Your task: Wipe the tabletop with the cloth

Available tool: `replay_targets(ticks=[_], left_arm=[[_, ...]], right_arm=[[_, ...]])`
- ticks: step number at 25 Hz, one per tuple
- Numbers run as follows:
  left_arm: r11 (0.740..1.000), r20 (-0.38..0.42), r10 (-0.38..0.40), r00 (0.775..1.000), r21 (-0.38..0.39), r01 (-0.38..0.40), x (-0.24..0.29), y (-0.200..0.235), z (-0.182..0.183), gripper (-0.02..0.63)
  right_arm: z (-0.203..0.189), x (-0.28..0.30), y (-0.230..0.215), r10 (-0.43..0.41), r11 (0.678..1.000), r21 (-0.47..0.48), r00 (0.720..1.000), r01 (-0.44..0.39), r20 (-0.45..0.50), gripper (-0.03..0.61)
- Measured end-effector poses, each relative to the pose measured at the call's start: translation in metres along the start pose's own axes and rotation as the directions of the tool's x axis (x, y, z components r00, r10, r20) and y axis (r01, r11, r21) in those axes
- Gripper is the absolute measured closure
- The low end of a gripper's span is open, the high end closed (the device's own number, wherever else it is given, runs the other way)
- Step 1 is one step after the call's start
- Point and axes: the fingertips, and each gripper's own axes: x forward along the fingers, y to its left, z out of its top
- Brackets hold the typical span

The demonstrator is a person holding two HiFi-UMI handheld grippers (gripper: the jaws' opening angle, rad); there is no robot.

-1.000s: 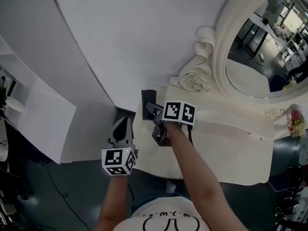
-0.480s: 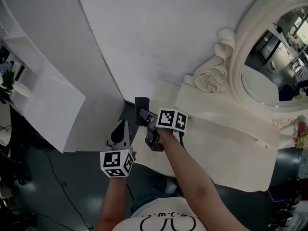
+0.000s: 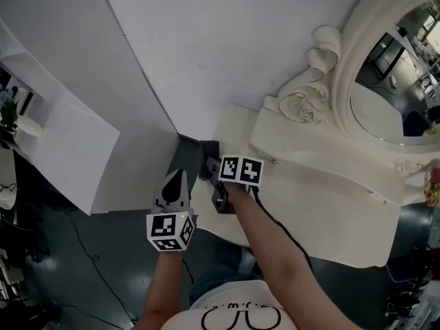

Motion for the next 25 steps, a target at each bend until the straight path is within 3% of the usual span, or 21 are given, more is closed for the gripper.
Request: replay_targets(ticks=[8,25], left_arm=[[0.998,-0.009,-0.054,0.998,0.013,0.055,0.008,-0.032,-0.004,0.617],[0.991,-0.017,-0.131,0.991,0.034,0.132,0.017,-0.094,-0.009,0.617]], right_arm=[[-0.005,-0.028,-0.032,-0.078,0.997,0.028,0.997,0.078,0.005,0.499],[-0.007,-0.082,-0.081,-0.146,0.989,0.045,0.989,0.144,0.03,0.499]])
